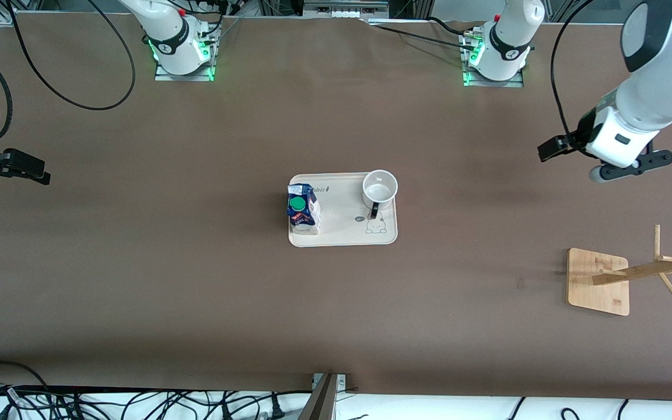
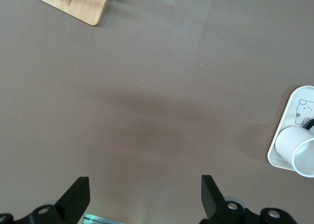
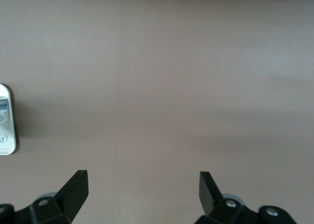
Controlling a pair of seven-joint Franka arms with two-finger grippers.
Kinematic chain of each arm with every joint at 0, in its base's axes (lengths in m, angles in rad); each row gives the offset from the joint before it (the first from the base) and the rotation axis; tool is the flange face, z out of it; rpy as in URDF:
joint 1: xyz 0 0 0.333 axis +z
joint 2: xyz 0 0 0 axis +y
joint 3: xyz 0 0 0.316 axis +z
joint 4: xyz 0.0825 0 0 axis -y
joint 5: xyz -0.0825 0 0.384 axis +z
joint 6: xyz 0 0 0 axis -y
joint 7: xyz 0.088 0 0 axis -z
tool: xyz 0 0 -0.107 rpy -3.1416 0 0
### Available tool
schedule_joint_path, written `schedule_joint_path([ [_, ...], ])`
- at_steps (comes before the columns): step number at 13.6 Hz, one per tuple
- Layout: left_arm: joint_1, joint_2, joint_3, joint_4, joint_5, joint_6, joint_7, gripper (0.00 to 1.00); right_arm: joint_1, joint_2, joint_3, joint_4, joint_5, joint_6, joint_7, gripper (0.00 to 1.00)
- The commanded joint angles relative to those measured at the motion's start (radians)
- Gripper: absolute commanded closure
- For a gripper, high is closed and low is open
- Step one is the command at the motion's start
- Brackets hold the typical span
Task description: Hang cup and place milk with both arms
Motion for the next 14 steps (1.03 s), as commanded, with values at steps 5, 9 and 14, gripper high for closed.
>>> schedule_joint_path([
  [5, -0.009, -0.017, 0.011, 0.033, -0.019, 0.005, -0.001, 0.00, -0.002, 0.001, 0.003, 0.016, -0.013, -0.018, -0.013, 0.00],
  [9, 0.018, 0.001, 0.011, 0.061, -0.019, -0.027, -0.001, 0.00, -0.003, 0.001, 0.001, 0.016, -0.005, -0.018, -0.013, 0.00],
  [14, 0.034, 0.023, 0.008, 0.116, -0.018, -0.095, -0.029, 0.00, -0.002, -0.010, 0.001, 0.016, -0.004, -0.064, -0.008, 0.00],
])
